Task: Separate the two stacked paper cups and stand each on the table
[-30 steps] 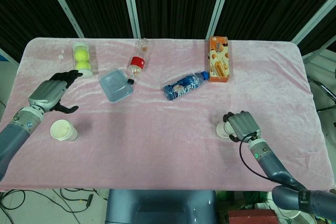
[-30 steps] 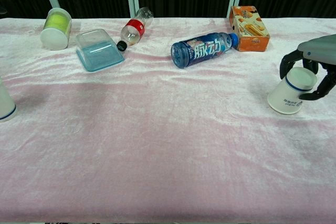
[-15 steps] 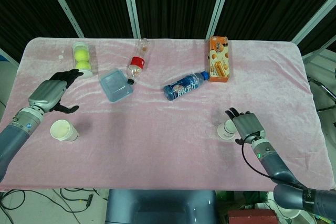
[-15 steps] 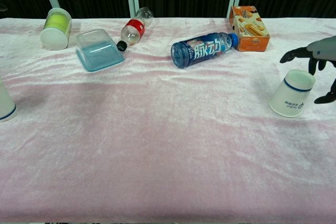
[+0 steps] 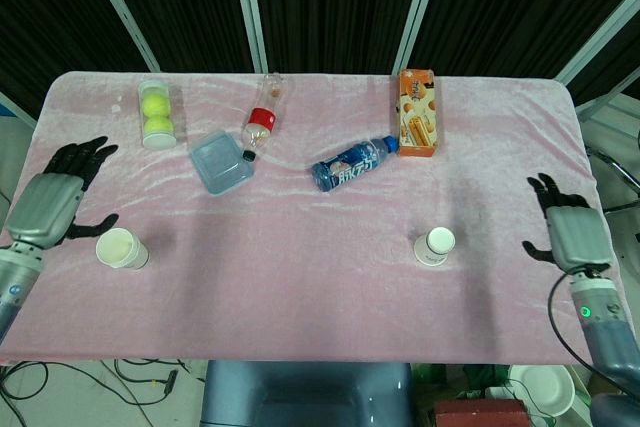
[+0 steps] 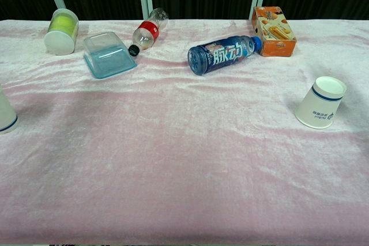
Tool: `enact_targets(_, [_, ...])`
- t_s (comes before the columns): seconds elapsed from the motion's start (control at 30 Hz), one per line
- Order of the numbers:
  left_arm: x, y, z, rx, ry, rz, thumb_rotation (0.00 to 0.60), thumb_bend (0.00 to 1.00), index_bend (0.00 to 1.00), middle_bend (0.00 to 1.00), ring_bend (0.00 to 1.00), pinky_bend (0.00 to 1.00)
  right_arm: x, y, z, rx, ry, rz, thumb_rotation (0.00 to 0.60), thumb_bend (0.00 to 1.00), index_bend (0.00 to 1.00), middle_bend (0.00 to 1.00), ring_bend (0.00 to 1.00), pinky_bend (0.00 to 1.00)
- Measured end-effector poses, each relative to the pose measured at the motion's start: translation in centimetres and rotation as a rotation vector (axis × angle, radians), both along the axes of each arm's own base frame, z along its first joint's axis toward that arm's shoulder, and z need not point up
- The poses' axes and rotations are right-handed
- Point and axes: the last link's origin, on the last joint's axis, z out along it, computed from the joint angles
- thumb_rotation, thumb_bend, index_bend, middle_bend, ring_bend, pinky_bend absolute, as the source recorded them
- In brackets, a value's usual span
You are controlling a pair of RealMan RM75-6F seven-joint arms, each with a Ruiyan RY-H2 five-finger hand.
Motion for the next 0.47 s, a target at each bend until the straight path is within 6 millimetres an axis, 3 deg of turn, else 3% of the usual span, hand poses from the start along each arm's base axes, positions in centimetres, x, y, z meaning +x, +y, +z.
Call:
enact_targets(0.1, [-1.9,-3.2,-0.1,0.033,0.005,0.009,0.6,0.26,0.03,0.0,0.0,0.0,-3.1,3.3,1.5,-0.067,0.066,0.028,0.6,0.12,0.12,0.06,0.28,0.23])
enact_targets(0.2, [-3.6,-6.3,-0.5,0.056,-0.004,0.01,0.6,0.26,0.03,0.0,0.0,0.0,-4.9,5.9,2.0,-0.085,0.092,0.038,0.6,0.12,0.12,0.06,0.27,0.22])
enact_targets(0.33, [-6.2,-9.3,-1.1,0.093,-0.003,0.016,0.6,0.26,0.03,0.0,0.0,0.0,-5.4,8.4,1.9,-0.096,0.089,0.078,0.6,0.12,0.12,0.06,0.26,0.22])
enact_targets(0.47, [-7.9,-10.5,-1.8,0.098,-0.016,0.024,0.6,0.26,0.03,0.0,0.0,0.0,-5.1,9.3,1.7,-0.089,0.085,0.103,0.6,0.12,0.12,0.06,0.26,0.22])
